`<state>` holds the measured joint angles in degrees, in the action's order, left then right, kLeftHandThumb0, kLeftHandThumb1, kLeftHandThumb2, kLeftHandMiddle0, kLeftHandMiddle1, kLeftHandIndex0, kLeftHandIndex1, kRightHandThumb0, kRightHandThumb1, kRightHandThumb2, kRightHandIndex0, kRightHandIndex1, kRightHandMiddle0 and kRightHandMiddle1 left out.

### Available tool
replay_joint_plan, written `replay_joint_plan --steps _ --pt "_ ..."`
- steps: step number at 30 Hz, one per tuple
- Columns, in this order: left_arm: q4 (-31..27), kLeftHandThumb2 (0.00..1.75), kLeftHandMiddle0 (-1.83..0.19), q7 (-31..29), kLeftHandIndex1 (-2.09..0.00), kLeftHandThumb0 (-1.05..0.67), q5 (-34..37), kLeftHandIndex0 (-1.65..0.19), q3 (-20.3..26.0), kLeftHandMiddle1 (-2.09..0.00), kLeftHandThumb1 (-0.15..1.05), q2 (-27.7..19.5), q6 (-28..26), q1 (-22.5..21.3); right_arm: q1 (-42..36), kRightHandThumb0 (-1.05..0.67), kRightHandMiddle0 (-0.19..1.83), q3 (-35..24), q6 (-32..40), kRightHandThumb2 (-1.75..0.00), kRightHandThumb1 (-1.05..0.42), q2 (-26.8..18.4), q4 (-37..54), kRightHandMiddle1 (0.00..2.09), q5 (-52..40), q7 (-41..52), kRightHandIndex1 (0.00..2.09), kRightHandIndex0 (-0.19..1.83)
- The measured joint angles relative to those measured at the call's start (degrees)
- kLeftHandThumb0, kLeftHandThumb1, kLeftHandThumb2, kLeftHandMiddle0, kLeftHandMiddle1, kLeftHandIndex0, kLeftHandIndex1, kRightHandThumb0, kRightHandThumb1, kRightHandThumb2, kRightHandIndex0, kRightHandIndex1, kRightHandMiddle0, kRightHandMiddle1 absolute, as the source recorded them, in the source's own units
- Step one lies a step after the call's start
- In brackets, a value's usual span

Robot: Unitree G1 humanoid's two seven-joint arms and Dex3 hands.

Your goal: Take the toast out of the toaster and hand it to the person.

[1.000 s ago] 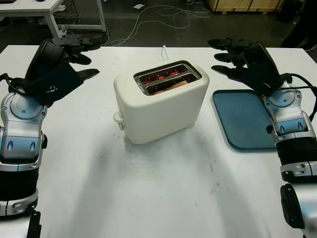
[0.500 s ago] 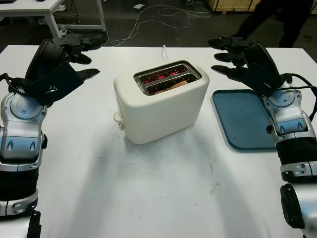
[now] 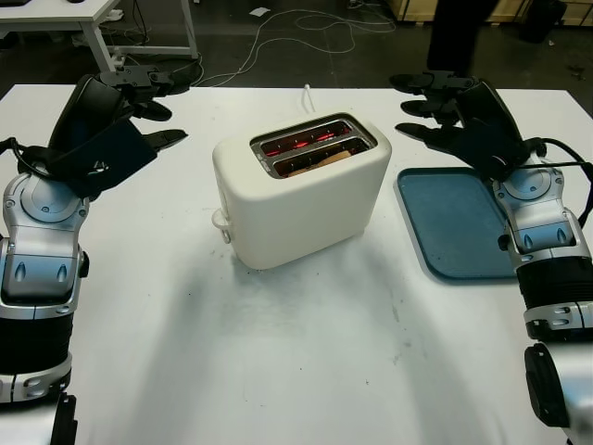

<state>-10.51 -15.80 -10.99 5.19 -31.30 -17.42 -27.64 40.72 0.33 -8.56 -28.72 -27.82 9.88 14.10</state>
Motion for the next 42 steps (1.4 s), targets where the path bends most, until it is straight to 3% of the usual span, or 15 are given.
replay_joint_plan --steps 42 --pt "0.0 0.01 -0.35 0.0 -0.15 -0.14 0.0 -0.64 -0.1 -0.97 0.90 0.1 0.3 -0.2 0.0 -0.15 0.63 0.0 0.0 -0.10 -0.92 0.0 0.1 0.00 0.1 0.0 0.00 0.69"
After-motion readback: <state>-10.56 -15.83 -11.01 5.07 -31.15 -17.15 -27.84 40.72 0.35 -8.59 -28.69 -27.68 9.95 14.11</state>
